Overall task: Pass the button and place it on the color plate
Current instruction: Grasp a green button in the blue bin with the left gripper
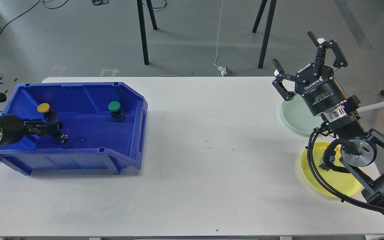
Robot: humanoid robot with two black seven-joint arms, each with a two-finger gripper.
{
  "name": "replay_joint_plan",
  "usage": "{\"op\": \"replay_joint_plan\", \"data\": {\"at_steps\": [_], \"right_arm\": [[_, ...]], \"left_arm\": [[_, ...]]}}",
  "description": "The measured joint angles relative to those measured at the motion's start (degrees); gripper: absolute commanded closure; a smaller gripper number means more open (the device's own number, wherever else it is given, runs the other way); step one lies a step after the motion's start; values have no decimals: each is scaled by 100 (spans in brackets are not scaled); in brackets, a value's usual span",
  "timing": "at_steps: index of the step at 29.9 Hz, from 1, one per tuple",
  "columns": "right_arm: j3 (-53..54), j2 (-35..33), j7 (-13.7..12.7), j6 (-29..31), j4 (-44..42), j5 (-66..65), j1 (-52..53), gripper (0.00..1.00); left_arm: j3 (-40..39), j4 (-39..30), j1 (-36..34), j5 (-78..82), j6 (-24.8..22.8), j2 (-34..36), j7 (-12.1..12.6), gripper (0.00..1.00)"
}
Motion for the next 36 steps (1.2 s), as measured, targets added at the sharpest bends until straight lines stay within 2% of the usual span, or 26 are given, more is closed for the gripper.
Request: {"op": "replay_joint_plan", "data": {"at_steps": [4, 11, 20, 24, 33, 36], "right_arm": [[0, 0, 0, 0, -7, 0, -18, 2], [0, -11, 0, 14, 3, 0, -51, 2], [7, -35, 0, 19, 10, 0, -90, 2], [8, -35, 0, 19, 10, 0, -91, 2], [9, -41, 0, 18, 10, 0, -116, 2], [9, -43, 0, 18, 10, 0, -124, 2]], "left_arm": [[-4, 40, 29, -8, -18, -47, 0, 20], [-2, 549, 91, -7, -26, -336, 0, 20], [7, 618, 210, -4, -55, -410, 0, 22], [1, 621, 243, -19, -58, -462, 0, 31], [-1, 626, 258, -23, -45, -475, 0, 36], [-1, 642, 258, -23, -39, -475, 0, 43]]}}
